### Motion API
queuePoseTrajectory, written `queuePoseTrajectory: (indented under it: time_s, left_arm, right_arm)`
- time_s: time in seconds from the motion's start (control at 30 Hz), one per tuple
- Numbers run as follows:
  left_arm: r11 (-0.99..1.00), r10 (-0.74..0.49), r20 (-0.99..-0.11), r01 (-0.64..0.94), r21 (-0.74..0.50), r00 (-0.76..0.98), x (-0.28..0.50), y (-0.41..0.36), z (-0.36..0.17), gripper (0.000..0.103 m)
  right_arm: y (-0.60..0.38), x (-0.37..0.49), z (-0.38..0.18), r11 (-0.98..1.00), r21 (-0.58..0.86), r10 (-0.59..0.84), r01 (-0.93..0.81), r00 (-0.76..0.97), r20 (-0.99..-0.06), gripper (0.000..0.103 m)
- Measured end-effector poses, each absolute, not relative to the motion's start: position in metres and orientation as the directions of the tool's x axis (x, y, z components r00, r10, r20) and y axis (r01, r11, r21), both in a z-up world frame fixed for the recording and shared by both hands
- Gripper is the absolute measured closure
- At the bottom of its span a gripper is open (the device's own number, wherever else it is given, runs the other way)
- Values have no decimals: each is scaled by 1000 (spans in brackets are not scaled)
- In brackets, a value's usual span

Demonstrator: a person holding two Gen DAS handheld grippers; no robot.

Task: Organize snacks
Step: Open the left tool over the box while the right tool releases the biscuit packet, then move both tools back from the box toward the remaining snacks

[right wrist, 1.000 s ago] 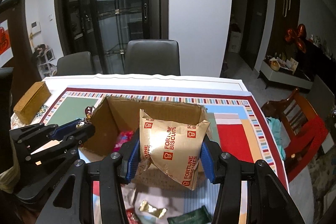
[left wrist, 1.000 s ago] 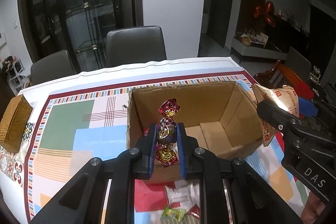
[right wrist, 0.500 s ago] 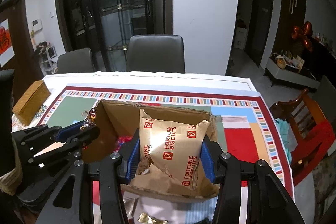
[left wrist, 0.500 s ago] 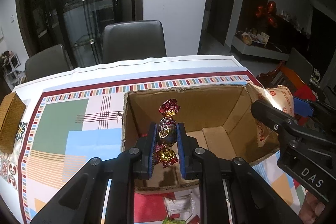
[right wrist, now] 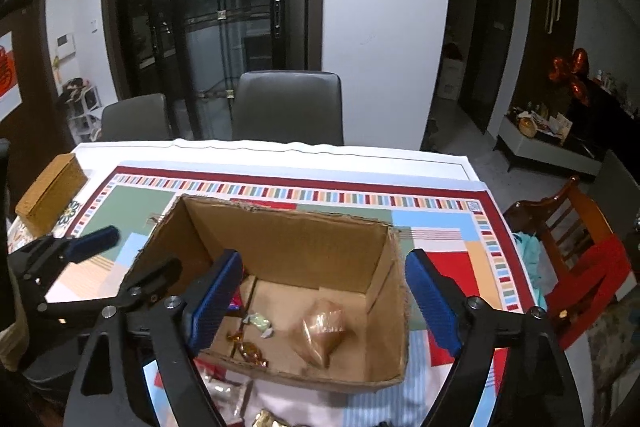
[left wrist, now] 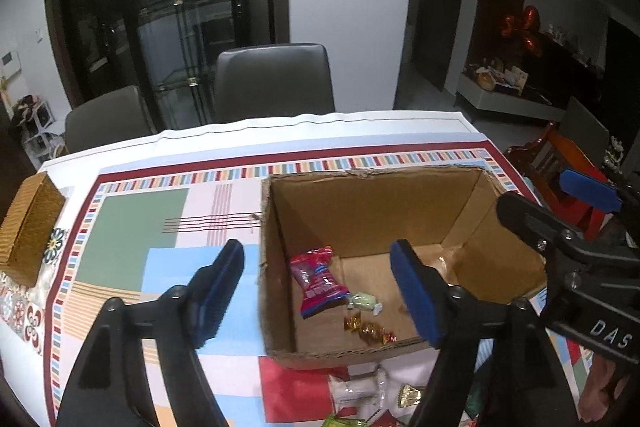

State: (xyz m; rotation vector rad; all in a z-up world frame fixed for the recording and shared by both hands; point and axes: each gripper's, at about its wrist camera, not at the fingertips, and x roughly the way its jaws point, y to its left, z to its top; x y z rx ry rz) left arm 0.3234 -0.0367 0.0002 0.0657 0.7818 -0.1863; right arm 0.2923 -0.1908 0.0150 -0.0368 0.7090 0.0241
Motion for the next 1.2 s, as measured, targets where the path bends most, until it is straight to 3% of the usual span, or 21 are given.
queuePoseTrajectory:
  time_s: [0.23,1.2]
  left_arm:
    - [985,-105,-699,169,23,708,314,-34,6,19]
    - [971,-125,-714,233,54,688,257,-39,6,19]
  right_arm:
    - [-194,286,18,999,-34,-16,-8,756,-654,19]
    - [-205,229,14,997,-37,-73,66,700,-711,19]
